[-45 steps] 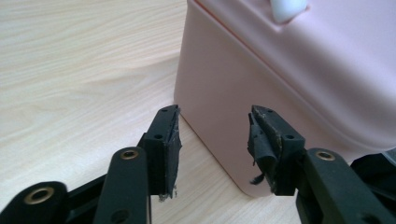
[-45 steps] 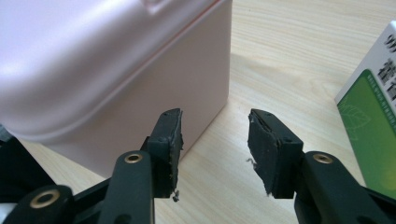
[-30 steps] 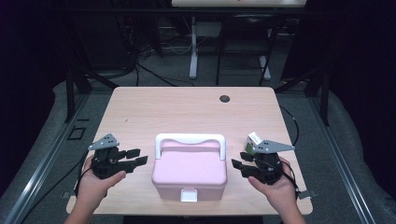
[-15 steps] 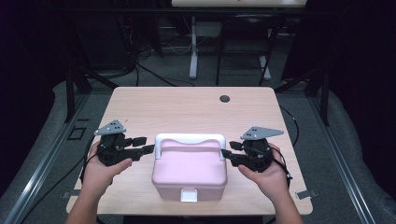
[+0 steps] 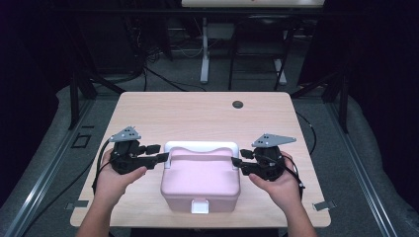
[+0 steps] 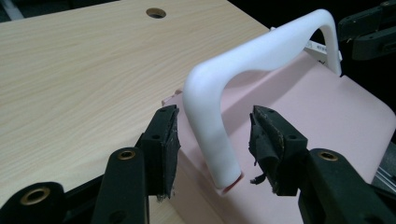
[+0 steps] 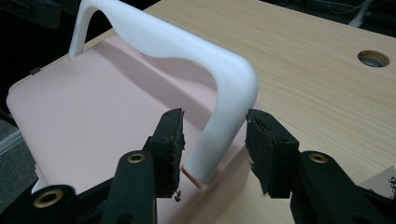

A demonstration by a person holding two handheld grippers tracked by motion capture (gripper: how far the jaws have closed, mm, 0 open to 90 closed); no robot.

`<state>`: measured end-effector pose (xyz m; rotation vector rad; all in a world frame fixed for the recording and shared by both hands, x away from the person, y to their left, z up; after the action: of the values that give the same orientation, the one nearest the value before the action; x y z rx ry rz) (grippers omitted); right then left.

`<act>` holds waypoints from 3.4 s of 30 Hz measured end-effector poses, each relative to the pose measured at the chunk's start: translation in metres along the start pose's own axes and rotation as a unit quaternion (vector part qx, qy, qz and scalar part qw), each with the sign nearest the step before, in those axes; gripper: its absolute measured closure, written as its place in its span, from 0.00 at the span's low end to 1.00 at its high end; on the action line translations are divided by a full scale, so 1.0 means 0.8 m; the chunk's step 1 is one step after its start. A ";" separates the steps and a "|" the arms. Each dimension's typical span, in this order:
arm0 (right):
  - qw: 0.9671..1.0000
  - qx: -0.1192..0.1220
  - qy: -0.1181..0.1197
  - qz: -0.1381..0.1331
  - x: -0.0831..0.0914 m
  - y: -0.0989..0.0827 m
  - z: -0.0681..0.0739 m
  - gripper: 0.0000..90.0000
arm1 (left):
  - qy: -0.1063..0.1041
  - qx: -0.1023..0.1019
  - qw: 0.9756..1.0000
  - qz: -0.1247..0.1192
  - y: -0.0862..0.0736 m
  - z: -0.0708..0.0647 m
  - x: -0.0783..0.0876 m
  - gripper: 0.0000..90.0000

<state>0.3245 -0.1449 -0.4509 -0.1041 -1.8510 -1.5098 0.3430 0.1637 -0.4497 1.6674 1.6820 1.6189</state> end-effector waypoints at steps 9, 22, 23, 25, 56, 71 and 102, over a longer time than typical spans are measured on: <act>1.000 -0.015 0.007 0.014 -0.012 -0.009 -0.001 0.62 | -0.006 0.007 1.000 0.020 -0.014 0.006 -0.016 0.57; 0.999 -0.015 0.021 0.019 -0.019 -0.014 0.002 0.67 | -0.011 -0.007 1.000 0.024 -0.019 0.001 -0.026 0.67; 0.999 -0.016 0.022 0.021 -0.020 -0.015 0.003 0.67 | -0.011 -0.007 1.000 0.024 -0.019 0.001 -0.026 0.68; 0.999 -0.016 0.022 0.020 -0.022 -0.016 0.004 0.67 | -0.007 -0.010 1.000 0.023 -0.019 0.001 -0.025 0.70; 1.000 0.002 0.025 0.009 -0.008 -0.015 0.009 0.81 | -0.007 -0.026 0.999 0.021 -0.018 -0.011 -0.014 0.82; 1.000 -0.005 0.023 -0.004 -0.004 -0.011 0.008 0.82 | -0.009 -0.030 0.999 0.014 -0.014 -0.014 -0.010 0.82; 0.999 -0.014 0.036 -0.020 -0.001 0.000 0.001 0.82 | -0.002 -0.032 0.999 -0.012 -0.018 -0.022 0.018 0.79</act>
<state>0.3241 -0.1438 -0.4515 -0.0253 -1.7858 -1.5478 0.3169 0.1707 -0.4483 1.6125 1.6252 1.6404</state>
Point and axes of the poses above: each handheld gripper's, and its own axes: x roughly backward along the jaws, y roughly out of its top, z roughly to its left, the point moved 5 cm from there along -x, roughly forward along the jaws, and after that the axes turned 15 degrees about -y, right-handed, at the moved point
